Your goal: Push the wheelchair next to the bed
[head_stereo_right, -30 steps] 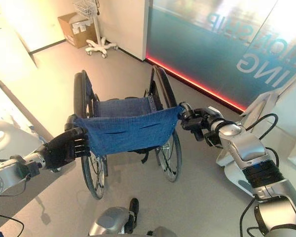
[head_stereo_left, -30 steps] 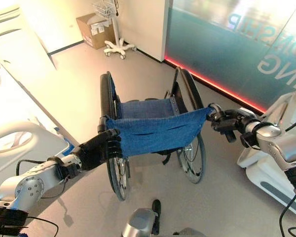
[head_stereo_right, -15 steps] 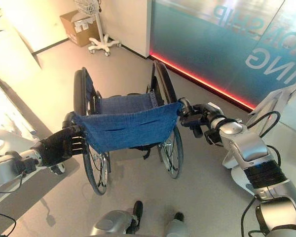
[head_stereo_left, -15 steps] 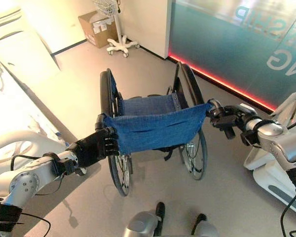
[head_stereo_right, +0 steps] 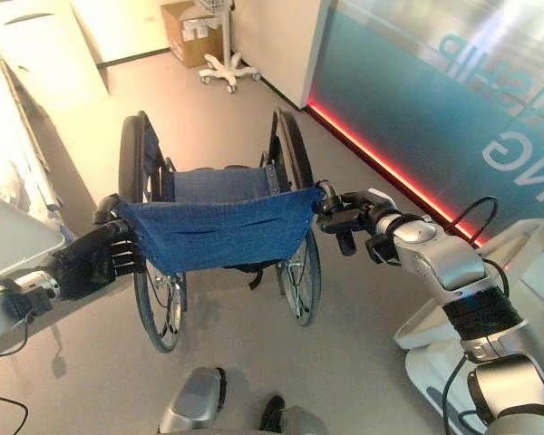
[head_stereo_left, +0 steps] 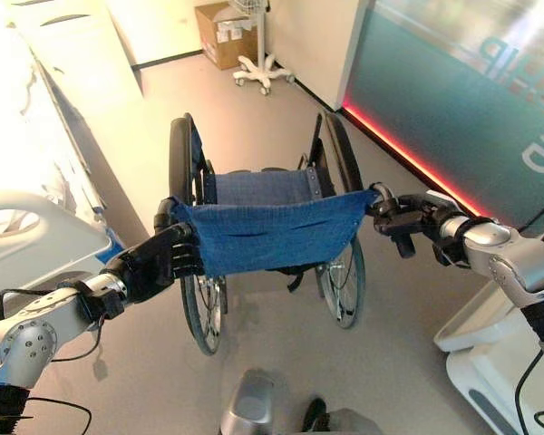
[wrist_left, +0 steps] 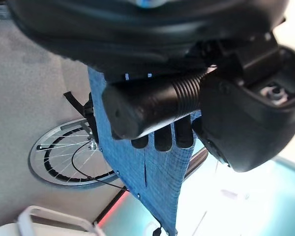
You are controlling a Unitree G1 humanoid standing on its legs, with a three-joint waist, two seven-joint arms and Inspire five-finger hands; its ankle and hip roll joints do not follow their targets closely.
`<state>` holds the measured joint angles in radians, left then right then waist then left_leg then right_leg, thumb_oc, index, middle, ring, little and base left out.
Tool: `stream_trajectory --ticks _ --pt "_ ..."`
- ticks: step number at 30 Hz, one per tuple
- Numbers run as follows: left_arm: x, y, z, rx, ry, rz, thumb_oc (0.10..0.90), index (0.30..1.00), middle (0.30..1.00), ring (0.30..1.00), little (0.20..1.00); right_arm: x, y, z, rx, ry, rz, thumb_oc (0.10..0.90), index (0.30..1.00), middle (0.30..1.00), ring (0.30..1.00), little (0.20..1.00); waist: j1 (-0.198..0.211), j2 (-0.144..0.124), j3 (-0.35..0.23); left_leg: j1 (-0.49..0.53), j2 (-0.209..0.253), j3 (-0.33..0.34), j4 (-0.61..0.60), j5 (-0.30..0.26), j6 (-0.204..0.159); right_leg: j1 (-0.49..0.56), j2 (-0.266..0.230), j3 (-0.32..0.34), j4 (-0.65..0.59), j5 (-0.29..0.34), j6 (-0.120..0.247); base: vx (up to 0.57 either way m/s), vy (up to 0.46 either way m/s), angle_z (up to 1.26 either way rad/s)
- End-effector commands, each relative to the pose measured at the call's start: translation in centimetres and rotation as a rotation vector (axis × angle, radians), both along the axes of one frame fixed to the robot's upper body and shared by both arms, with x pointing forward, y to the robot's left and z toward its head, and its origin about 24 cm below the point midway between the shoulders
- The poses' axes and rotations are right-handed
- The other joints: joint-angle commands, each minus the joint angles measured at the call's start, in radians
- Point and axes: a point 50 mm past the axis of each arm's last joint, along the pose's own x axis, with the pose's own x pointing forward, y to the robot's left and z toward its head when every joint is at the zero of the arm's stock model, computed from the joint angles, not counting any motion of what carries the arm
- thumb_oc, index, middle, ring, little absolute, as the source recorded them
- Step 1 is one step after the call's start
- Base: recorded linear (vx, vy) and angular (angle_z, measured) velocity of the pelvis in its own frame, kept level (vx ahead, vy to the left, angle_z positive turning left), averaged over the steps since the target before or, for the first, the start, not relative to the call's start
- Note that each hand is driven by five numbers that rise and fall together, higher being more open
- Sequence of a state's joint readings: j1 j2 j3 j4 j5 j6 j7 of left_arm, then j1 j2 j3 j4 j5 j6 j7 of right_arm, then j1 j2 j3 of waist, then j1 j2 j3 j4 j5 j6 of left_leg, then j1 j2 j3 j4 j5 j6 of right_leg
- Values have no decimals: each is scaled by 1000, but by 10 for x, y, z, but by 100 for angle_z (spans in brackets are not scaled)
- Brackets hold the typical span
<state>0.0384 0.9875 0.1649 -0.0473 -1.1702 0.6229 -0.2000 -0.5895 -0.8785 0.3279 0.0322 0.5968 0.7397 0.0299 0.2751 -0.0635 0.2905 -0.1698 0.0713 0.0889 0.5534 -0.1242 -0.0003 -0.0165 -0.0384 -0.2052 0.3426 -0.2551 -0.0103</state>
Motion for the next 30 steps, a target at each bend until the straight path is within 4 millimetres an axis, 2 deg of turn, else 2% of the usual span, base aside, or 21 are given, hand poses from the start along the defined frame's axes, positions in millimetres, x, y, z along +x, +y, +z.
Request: stream_trajectory --ticks 1,2,3,6,7,9,10,11,13,15,18,19,21,23,24,25,27,28,29,30 --pt "21 -8 80 -60 -474 -30 400 300 300 300 300 -3 28 54 27 -213 241 400 300 300 300 300 -86 25 -96 -14 -36 -9 22 130 -29 106 33 -42 -149 128 23 218 -46 33" --pt "21 -8 79 -59 -473 -30 400 300 300 300 300 -2 29 55 26 -213 240 400 300 300 300 300 -81 32 -95 -16 -44 8 -18 141 -34 117 44 -50 -152 123 22 432 -67 44" --pt "22 -7 77 -63 -468 -41 400 300 300 300 300 1 32 53 28 -208 233 400 300 300 300 300 -64 59 -100 -31 -79 101 -196 182 -41 169 90 -74 -167 103 25 411 -49 32" --pt "22 -7 74 -64 -462 -52 400 300 300 300 300 1 32 48 35 -195 228 400 300 300 300 300 -49 74 -108 -21 -121 196 -346 217 -30 222 125 -89 -181 90 30 418 -41 29" --pt "23 -8 73 -63 -458 -58 400 300 300 300 300 0 30 43 36 -186 223 400 300 300 300 300 -51 71 -116 -11 -147 230 -380 197 -24 245 133 -95 -175 72 38 391 -14 2" --pt "23 -9 73 -61 -458 -69 400 300 300 300 300 -2 28 37 31 -174 214 400 300 300 300 300 -52 69 -132 3 -171 284 -431 171 9 260 148 -116 -159 65 44 419 11 -3" --pt "23 -9 75 -57 -462 -66 400 300 300 300 300 -3 28 34 34 -169 220 400 300 300 300 300 -45 65 -144 14 -179 291 -449 166 43 255 153 -126 -129 74 50 395 23 6" --pt "23 -8 77 -56 -464 -61 400 300 300 300 300 -3 29 31 41 -165 226 400 300 300 300 300 -38 59 -153 23 -190 272 -463 159 52 259 154 -124 -114 76 59 379 26 16" --pt "23 -8 80 -52 -467 -54 400 300 300 300 300 -2 31 29 48 -159 231 400 300 300 300 300 -23 41 -163 25 -212 247 -455 142 70 264 146 -121 -66 112 89 316 36 13" --pt "23 -6 80 -52 -455 -48 400 300 300 300 300 -2 26 27 36 -156 224 400 300 300 300 300 -15 22 -174 34 -213 265 -411 104 101 239 118 -138 94 222 160 374 54 -14" --pt "24 -4 80 -43 -453 -52 400 300 300 300 300 -3 23 28 37 -176 218 400 300 300 300 300 -11 6 -179 37 -214 269 -388 83 118 217 110 -126 207 314 223 260 -21 -4" --pt "25 -4 84 -43 -461 -71 400 300 300 300 300 -3 21 33 53 -198 200 400 300 300 300 300 -12 -13 -180 25 -220 245 -357 72 126 185 153 -63 288 427 265 288 -120 6" --pt "26 -5 86 -44 -465 -76 400 300 300 300 300 -4 20 34 60 -202 193 400 300 300 300 300 -22 -19 -178 15 -223 218 -326 60 124 154 161 -21 310 444 264 224 -100 24" --pt "26 -5 89 -45 -470 -76 400 300 300 300 300 -6 14 34 58 -206 186 400 300 300 300 300 -37 -22 -177 1 -229 189 -291 49 117 153 122 7 253 400 246 243 -59 60" --pt "25 -3 92 -43 -476 -72 400 300 300 300 300 -8 9 36 51 -212 187 400 300 300 300 300 -47 -15 -178 -4 -224 166 -273 47 102 161 55 -6 155 321 213 264 -71 51" --pt "25 -3 95 -43 -483 -71 400 300 300 300 300 -10 5 38 45 -218 187 400 300 300 300 300 -56 -1 -175 -3 -212 144 -264 50 84 159 15 -26 85 241 175 252 -82 43" --pt "24 -3 97 -46 -491 -71 400 300 300 300 300 -10 0 42 39 -226 184 400 300 300 300 300 -67 19 -170 0 -194 111 -256 57 60 141 -16 -36 -5 174 136 208 -98 37" --pt "25 -6 98 -52 -501 -72 400 300 300 300 300 -10 -5 46 32 -237 180 400 300 300 300 300 -88 39 -156 23 -179 68 -250 54 35 107 -55 -21 -99 154 117 245 -116 39" --pt "26 -8 99 -55 -504 -72 400 300 300 300 300 -10 -7 48 29 -241 179 400 300 300 300 300 -97 48 -149 37 -173 51 -255 50 26 92 -68 -15 -126 158 115 270 -133 43" --pt "27 -12 100 -60 -508 -74 400 300 300 300 300 -10 -8 51 23 -246 176 400 300 300 300 300 -111 58 -141 66 -166 23 -268 43 15 65 -96 -5 -167 189 125 207 -118 44"
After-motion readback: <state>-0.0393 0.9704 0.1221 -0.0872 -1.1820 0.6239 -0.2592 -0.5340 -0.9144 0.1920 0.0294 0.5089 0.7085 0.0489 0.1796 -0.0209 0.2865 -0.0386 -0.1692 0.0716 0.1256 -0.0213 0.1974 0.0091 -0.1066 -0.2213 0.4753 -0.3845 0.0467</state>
